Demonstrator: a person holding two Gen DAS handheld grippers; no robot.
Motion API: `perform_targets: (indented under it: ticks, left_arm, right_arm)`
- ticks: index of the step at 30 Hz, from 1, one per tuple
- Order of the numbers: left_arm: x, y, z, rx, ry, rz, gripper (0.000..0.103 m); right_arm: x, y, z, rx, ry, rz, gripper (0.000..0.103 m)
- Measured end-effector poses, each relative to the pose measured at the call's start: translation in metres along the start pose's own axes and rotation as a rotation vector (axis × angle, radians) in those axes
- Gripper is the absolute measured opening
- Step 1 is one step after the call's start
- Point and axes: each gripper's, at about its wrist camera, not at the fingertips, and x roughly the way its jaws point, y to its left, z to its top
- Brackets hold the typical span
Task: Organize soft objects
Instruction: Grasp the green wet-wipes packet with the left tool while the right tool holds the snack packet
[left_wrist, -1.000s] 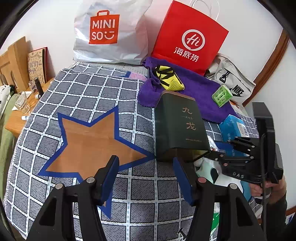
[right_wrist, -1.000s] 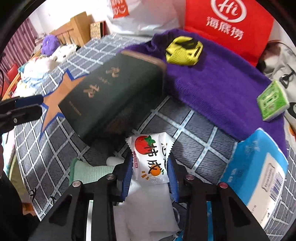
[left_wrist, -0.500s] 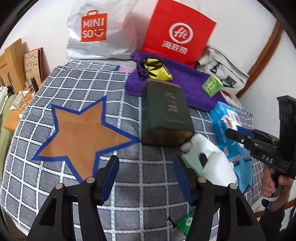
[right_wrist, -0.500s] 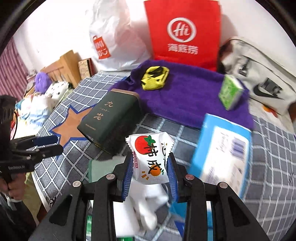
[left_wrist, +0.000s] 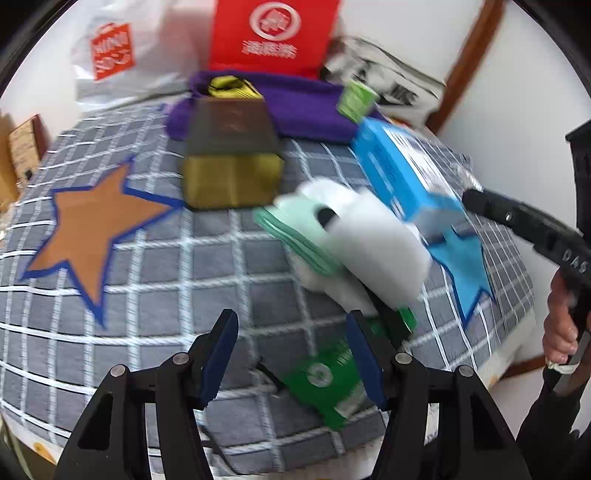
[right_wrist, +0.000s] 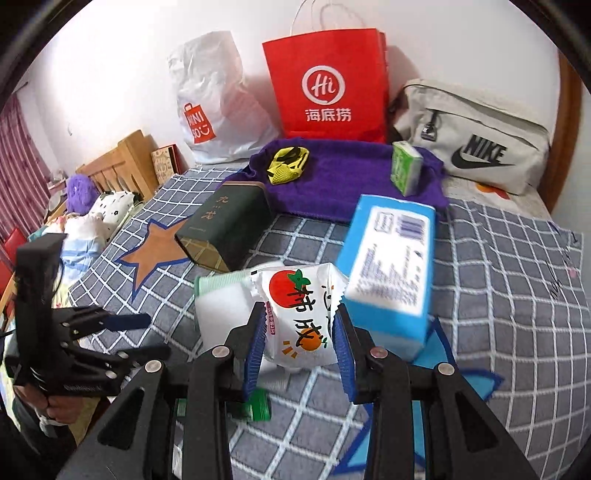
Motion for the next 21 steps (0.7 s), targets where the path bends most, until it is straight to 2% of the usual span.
perform_targets:
  ticks: [4,7,11,19,21]
  left_arm:
    - [0.012,-0.014,-0.006,0.038,0.029,-0.057,0.059]
    - [0.019,-0.021,-0.009,0.068,0.038,-0.09,0.067]
    - [0.031,-0.027,-0.007,0.089,0.063,-0.129,0.071]
    - [0.028,-0.048,-0.024,0.258,0.065,-0.083,0.071]
    - [0.029,-0.055,-0.028,0.3,0.061,-0.048,0.071]
  right_arm:
    - [-0.012,-0.009,-0.02,0.021,-0.001,-0.015,0.035]
    - [-0.017,-0.015,-0.034,0.035,0.009,-0.026,0.035]
    - [-0.018,-0.026,-0.049,0.072,0.023,-0.016,0.035]
    - [-0.015,-0.045,-0.059,0.115,0.019,-0.025,0.035]
    - [-0.013,-0.045,-0.06,0.114,0.023,-0.019,0.035]
